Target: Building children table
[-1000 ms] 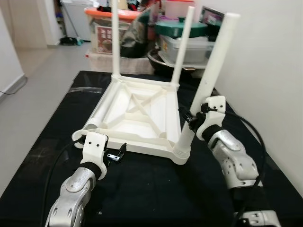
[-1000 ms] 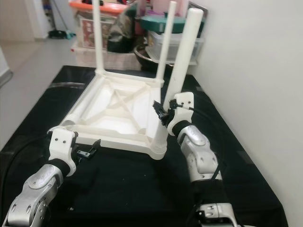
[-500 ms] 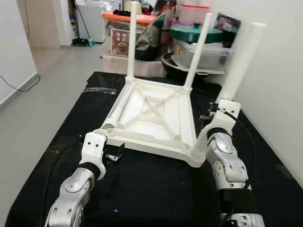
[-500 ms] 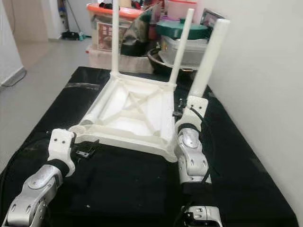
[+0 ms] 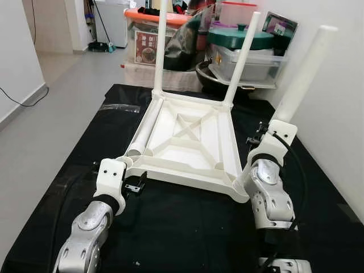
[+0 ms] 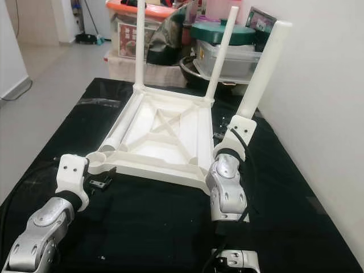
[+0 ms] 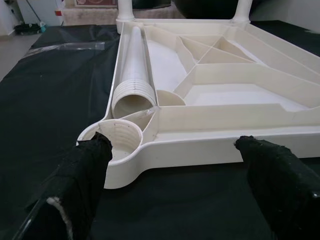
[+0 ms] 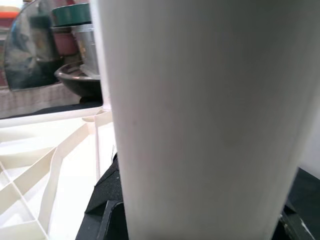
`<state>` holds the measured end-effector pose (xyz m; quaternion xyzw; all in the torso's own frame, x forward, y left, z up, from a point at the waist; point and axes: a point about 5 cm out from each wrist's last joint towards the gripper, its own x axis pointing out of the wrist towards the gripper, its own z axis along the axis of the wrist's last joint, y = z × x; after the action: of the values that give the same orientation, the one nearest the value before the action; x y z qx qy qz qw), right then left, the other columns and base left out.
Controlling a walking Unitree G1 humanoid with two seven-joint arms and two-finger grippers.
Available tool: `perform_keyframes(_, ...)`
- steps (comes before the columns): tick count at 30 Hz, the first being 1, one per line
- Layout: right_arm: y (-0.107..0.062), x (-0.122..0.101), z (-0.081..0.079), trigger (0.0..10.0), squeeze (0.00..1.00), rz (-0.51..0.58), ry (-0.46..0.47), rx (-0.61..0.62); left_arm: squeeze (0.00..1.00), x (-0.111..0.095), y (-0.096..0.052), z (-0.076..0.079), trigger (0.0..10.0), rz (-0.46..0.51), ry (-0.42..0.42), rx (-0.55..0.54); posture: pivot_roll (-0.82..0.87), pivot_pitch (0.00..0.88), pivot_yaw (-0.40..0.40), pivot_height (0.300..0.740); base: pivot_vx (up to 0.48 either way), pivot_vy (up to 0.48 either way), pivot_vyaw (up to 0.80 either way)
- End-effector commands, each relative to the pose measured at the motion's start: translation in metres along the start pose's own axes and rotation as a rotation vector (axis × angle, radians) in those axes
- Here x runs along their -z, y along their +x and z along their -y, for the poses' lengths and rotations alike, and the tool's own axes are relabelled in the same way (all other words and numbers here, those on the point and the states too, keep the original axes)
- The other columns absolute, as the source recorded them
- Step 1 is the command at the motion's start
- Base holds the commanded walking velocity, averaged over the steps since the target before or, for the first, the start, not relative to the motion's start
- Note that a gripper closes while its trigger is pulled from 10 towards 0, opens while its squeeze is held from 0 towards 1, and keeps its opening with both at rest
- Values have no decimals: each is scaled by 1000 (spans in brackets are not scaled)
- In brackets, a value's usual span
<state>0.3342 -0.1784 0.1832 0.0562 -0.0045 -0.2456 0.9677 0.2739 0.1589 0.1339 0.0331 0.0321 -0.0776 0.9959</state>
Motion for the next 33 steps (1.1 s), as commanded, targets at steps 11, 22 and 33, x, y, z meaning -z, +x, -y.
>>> perform_keyframes(11, -5, 26, 14, 10000, 0, -196, 14, 62, 0, 5, 1, -2, 10000, -33, 15, -12, 49, 0, -102, 740, 0, 0, 0)
perform_keyframes(22, -7, 19, 10, 10000, 0, -206, 32, 19, 0, 7, 1, -1, 10000, -40, 19, -11, 44, 0, -105, 740, 0, 0, 0)
perform_keyframes(33, -10, 7, 7, 10000, 1000, -171, 62, -28, 0, 8, 2, 0, 10000, -42, 20, -9, 40, 0, -101, 740, 0, 0, 0)
